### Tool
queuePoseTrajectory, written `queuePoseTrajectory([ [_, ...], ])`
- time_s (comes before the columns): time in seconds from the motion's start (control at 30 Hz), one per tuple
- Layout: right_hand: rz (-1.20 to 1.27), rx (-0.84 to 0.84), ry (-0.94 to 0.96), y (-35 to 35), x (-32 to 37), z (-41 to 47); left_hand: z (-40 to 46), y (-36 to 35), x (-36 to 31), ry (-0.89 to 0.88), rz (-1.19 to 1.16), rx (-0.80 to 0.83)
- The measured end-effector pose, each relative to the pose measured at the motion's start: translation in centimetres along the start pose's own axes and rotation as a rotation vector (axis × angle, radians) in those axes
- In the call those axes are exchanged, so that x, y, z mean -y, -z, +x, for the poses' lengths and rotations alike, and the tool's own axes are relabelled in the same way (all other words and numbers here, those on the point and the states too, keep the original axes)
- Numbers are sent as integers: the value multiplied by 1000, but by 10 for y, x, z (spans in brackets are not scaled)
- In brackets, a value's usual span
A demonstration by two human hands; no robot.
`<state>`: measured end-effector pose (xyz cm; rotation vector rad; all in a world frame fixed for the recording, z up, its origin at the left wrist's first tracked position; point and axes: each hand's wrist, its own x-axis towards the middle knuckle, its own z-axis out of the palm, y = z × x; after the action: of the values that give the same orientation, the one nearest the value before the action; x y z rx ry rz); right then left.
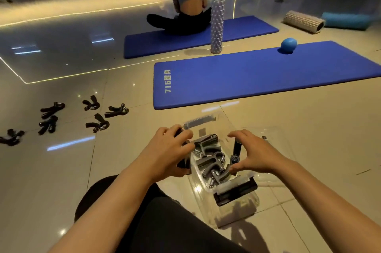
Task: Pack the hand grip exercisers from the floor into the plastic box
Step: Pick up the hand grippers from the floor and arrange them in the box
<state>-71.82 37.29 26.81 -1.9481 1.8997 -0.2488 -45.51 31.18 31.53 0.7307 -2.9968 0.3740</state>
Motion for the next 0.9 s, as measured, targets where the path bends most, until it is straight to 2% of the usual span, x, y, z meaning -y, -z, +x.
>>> queuePoseTrajectory([
  [0.17, 8, 43, 20, 5, -9, -3, 23, -5, -7, -49, 74, 151],
  [0.33, 73, 13, -8, 5, -21, 7, 39, 2, 40, -5, -16, 19],
  [0.53, 49, 39, -53, -30, -25, 45, 57, -45, 76, -175, 87, 0],
  [0.67, 34, 101, -64, -63, -30, 65, 74, -106, 83, -286, 9, -81],
  [0.73, 37, 148, -51, -77, -33, 76, 76, -138, 84, -233, -168, -146],
  [0.8, 16, 210, -41, -90, -35, 88, 71, -170, 79, -104, -317, -194],
  [0.9, 48, 275, -32, -106, -39, 104, 49, -223, 66, -1, -409, -213],
])
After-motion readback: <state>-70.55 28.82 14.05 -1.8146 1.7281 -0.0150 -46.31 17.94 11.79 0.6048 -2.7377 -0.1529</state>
